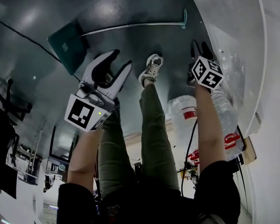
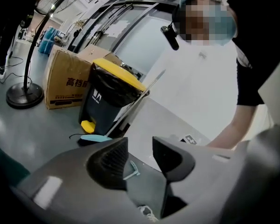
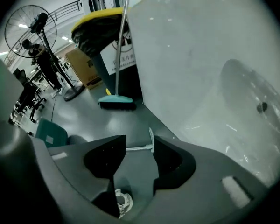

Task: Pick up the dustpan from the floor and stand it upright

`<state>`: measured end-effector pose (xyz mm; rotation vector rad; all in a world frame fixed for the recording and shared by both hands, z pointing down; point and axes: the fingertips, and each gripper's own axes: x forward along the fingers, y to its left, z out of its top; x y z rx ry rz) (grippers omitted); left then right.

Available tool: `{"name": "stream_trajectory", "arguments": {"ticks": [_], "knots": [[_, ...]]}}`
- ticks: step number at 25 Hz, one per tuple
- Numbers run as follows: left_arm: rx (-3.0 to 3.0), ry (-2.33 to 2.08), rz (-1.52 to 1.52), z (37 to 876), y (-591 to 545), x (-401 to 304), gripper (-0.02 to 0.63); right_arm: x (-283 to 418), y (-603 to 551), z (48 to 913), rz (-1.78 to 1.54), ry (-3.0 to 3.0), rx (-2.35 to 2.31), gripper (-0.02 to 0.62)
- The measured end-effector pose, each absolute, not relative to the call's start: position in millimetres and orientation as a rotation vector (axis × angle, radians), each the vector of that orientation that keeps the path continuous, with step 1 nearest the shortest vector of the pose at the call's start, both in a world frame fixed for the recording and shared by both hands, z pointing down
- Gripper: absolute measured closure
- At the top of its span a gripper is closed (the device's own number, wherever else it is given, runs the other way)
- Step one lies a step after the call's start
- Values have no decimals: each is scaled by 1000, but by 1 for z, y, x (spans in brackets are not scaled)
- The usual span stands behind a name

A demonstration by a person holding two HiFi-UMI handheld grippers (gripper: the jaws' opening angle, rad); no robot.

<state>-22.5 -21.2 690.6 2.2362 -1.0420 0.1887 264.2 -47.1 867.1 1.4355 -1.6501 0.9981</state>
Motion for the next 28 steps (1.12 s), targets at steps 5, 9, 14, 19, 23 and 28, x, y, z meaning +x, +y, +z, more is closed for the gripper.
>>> {"name": "stream_trajectory", "arguments": {"ticks": [5,9,14,19,23,28], "knots": [[2235,-1048,196,729,-29,-24,434,284,-27,920,1010,-1581,1381,417],[2188,-1044,169,756,-32,-18,434,293,-14,962,1007,-1543,1303,417],[2177,-1028,122,791,-30,-8,434,283,-18,1018,972,-1565,1174,417],[2160,-1013,123,799,-38,7,434,294,-58,1042,930,-1562,1121,417],[2148,-1011,138,814,-48,5,434,301,-94,1068,937,-1532,1179,417],[2131,-1036,123,845,-59,2,434,308,-115,1112,928,-1478,1223,417]]}}
